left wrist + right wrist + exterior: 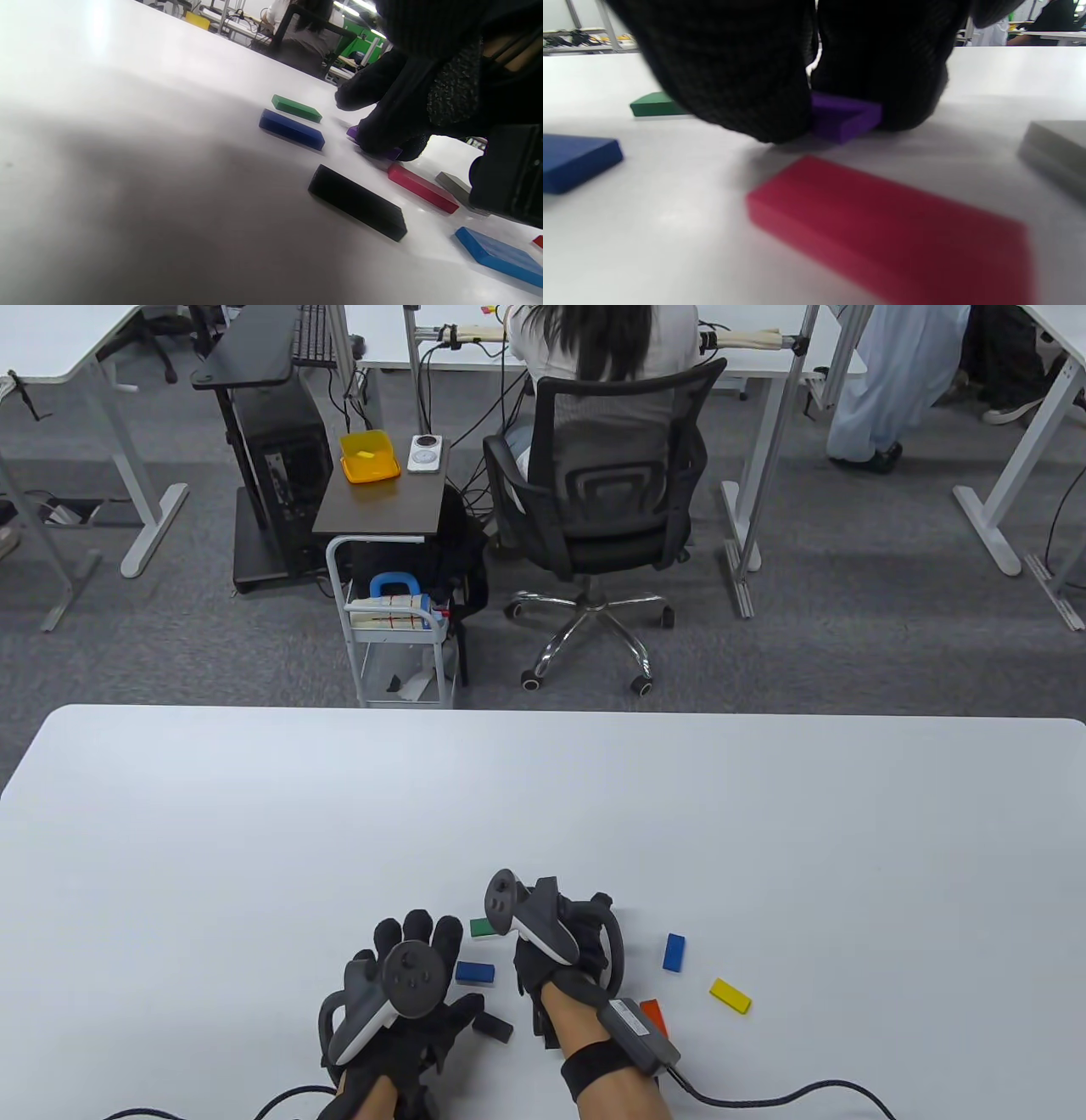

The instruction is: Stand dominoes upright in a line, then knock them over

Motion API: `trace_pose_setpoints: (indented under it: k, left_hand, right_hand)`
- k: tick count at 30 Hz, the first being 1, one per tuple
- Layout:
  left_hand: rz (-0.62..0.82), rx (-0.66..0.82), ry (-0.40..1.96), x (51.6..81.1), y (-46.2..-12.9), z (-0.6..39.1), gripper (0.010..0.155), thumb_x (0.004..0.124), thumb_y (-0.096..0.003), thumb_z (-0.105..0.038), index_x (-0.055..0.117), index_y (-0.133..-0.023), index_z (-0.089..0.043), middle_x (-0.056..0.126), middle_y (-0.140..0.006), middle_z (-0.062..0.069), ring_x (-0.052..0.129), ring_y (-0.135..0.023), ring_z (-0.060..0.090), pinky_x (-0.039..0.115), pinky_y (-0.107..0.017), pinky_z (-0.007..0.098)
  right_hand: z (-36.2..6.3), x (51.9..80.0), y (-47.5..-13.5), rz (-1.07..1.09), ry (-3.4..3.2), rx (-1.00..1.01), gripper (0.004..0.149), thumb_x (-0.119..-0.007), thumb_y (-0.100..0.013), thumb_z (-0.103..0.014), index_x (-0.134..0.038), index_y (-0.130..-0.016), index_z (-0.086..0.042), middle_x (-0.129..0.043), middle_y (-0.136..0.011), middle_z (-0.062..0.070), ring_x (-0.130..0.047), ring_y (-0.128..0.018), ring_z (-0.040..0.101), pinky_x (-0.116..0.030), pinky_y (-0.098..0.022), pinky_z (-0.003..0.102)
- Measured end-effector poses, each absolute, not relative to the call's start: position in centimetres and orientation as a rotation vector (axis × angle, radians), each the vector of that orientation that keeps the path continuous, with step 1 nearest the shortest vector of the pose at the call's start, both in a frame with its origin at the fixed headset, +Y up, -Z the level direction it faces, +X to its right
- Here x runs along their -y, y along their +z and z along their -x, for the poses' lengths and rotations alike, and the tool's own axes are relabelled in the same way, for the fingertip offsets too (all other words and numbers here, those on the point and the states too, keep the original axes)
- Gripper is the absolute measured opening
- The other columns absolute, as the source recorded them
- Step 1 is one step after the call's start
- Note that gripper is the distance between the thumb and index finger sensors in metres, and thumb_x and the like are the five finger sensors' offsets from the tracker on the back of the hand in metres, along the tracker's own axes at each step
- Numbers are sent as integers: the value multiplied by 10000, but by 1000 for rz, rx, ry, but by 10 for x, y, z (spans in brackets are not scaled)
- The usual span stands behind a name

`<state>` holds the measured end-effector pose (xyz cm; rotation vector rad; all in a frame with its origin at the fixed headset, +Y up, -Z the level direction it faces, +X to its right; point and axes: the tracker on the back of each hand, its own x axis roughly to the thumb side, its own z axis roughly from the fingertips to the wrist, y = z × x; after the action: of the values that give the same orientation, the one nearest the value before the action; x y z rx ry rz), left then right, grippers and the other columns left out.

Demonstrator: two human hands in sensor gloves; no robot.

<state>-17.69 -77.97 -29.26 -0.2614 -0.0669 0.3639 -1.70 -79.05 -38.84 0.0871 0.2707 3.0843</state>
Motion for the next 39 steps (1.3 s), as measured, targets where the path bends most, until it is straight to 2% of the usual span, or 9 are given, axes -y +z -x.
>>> trace_pose_setpoints:
  k: [3, 6, 11, 14, 17, 20, 24, 27, 39]
  left_hand:
    - [252, 73, 365, 777, -292, 176, 858, 713, -396, -614, 176, -1035, -417, 111, -1209, 46, 112, -1090, 446, 256, -801, 677]
    - [254, 74, 370, 778, -292, 176, 858, 710, -398, -613, 169, -1034, -418, 99, -1206, 47, 113, -1090, 446, 264, -804, 675]
    - [254, 70, 373, 778, -292, 176, 863, 710, -397, -614, 167, -1035, -409, 99, -1206, 48, 114, -1089, 447, 269, -803, 675]
    - [258, 67, 359, 778, -292, 175, 863, 710, -397, -614, 167, -1035, -408, 101, -1206, 48, 116, -1089, 447, 270, -804, 674]
    - [270, 68, 351, 781, -293, 174, 862, 710, -397, -614, 167, -1035, -408, 100, -1206, 48, 117, -1089, 446, 272, -804, 673]
    - [270, 68, 347, 781, -293, 174, 862, 709, -398, -614, 166, -1035, -408, 101, -1206, 48, 116, -1089, 447, 272, -805, 672]
    - [267, 71, 338, 781, -293, 173, 862, 710, -398, -613, 166, -1035, -407, 103, -1206, 48, 116, -1089, 447, 271, -805, 673]
    - [269, 74, 338, 781, -294, 173, 863, 711, -397, -613, 167, -1035, -408, 104, -1207, 48, 115, -1090, 446, 272, -804, 673]
    - [266, 80, 322, 781, -293, 170, 861, 710, -396, -614, 170, -1035, -408, 105, -1207, 46, 112, -1089, 445, 269, -805, 673]
  right_hand:
    - [1, 778, -385, -105, 3010, -190, 613, -952, -359, -360, -766, -936, -274, -894, -790, 105, -1011, -577, 294, -608, -693, 648]
    - [-13, 766, -380, -127, 2889, -100, 520, -955, -356, -357, -868, -856, -244, -883, -790, 106, -1021, -568, 292, -640, -689, 621]
    - [-33, 751, -368, -206, 2751, 64, 532, -979, -333, -343, -864, -835, -213, -866, -810, 97, -1048, -576, 265, -662, -701, 563]
    - [-43, 748, -360, -268, 2608, 127, 505, -981, -332, -333, -849, -810, -238, -848, -832, 79, -1048, -617, 253, -654, -724, 517]
    - [-45, 753, -358, -293, 2520, 94, 456, -994, -335, -288, -871, -770, -227, -848, -835, 78, -1050, -638, 285, -661, -713, 532]
    - [-40, 753, -356, -312, 2612, 111, 473, -995, -341, -242, -866, -796, -249, -847, -857, 55, -1035, -683, 307, -657, -716, 546]
    - [-37, 756, -358, -324, 2601, 57, 588, -999, -341, -202, -814, -897, -246, -873, -862, 45, -1040, -672, 295, -659, -707, 569]
    - [-35, 762, -360, -323, 2637, 26, 640, -1001, -339, -197, -769, -933, -253, -879, -862, 27, -1046, -660, 274, -655, -708, 576]
    - [-41, 781, -366, -267, 2654, -37, 657, -996, -344, -201, -744, -948, -256, -877, -869, 12, -1032, -700, 263, -619, -726, 578]
